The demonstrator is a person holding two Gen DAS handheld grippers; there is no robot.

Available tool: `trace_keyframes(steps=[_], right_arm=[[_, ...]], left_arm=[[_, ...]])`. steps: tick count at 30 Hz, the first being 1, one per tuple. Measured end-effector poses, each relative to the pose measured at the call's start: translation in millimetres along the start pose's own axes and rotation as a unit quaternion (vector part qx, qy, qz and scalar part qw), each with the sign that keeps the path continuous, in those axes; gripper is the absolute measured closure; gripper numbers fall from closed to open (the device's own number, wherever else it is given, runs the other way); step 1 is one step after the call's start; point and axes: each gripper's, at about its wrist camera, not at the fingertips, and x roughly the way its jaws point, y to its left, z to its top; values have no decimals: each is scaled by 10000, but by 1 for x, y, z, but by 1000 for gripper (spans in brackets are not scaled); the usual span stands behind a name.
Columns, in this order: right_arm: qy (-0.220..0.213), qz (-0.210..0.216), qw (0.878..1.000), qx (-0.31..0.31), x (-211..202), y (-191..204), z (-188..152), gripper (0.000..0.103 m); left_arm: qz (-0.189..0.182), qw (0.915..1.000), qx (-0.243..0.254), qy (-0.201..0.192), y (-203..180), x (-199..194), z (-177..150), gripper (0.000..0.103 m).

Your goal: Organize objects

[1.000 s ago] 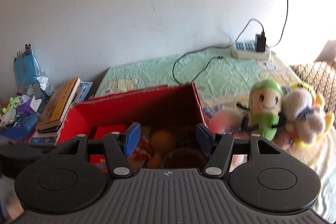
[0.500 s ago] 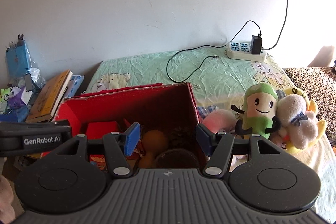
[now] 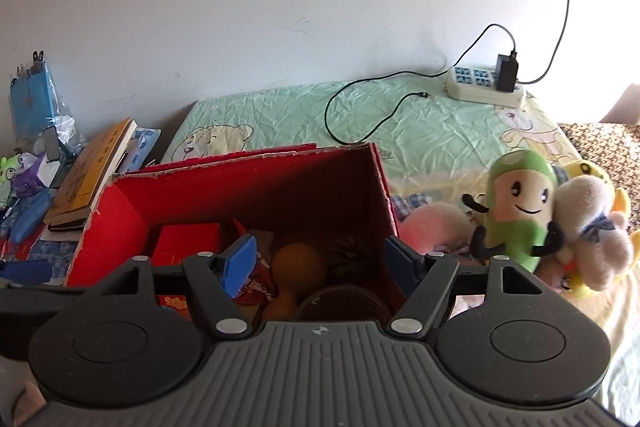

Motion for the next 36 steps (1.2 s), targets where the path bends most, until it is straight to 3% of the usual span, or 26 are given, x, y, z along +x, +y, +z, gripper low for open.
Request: trace_keyframes(steps=[14,23,36], right_arm=[[387,195,9990,79,33,-7,-1,32],[629,333,9974,119,39,-9,-6,37],[741,395,9963,188,41,-11,-11,42]], left_arm=[[-77,9991,69,423,-9,37,0,2],[-245,9986,30,477,-11,42,-8,2],[-124,9981,144,586,-16,49,-12,1]])
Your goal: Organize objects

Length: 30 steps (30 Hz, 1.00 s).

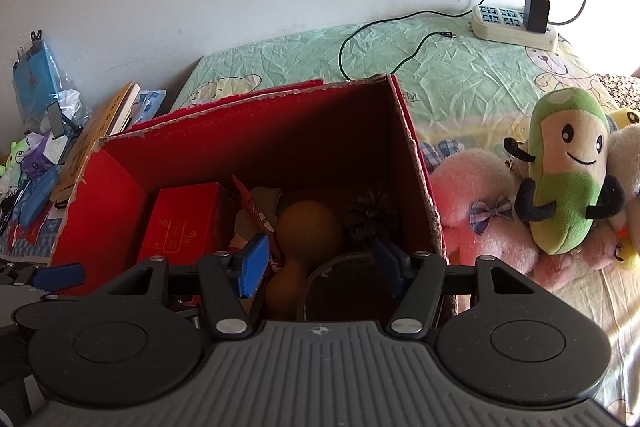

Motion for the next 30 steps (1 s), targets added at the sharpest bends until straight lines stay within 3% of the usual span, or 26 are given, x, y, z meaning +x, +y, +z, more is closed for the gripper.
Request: trace_keyframes(steps=[10,30], right_arm=[[-4,-10,10000,-72,2,0,-1,42],[-93,-86,9998,-138,3,2,-3,44]], left_arm=[[-183,9997,139,118,-6,6,-1,1],[-178,9996,153,172,-6,19,-3,1]])
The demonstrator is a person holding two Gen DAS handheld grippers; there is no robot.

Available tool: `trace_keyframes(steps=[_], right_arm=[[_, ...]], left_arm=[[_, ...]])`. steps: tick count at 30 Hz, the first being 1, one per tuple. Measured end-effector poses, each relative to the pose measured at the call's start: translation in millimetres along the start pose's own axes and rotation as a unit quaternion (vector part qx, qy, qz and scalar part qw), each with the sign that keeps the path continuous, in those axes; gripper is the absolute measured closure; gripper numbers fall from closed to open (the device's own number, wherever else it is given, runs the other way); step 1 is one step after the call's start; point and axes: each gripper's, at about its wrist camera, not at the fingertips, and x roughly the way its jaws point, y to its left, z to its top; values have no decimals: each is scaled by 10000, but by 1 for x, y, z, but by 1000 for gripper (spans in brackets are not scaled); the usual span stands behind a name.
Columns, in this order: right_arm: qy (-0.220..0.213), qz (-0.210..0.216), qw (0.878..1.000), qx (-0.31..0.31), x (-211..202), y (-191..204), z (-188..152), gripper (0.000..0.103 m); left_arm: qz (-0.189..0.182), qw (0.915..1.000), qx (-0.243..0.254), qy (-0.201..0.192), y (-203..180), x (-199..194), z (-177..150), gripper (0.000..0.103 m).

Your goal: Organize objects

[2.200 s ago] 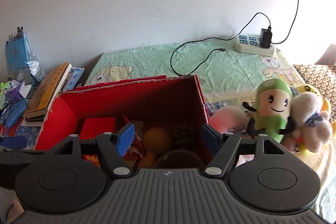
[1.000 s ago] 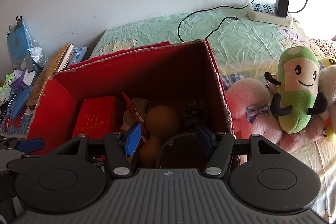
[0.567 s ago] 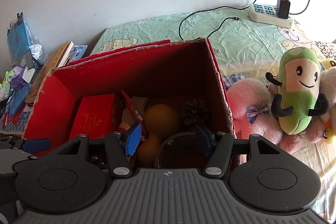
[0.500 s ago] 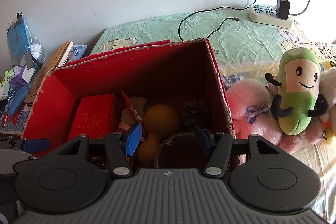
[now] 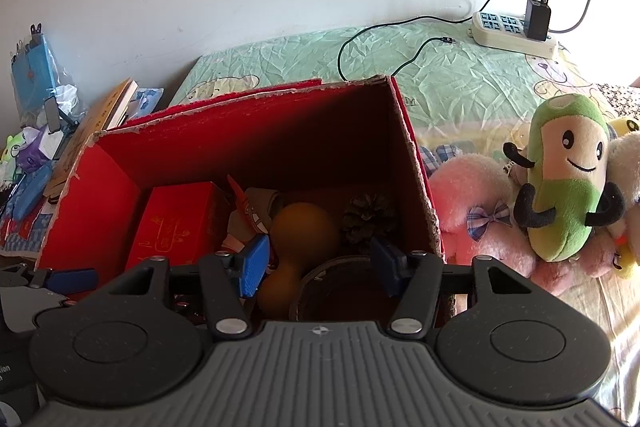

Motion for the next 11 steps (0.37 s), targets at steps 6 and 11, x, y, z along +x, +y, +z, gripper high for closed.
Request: trace_keyframes(steps=[6,11], right_arm=[[-15,-38,10000,-34,0,1,-1,44],[-25,-54,10000,-24,0,1,-1,44]], left_arm=[[62,10000,-1,-32,1,2,-1,2],[80,9999,-45,-93,3,2,-1,2]])
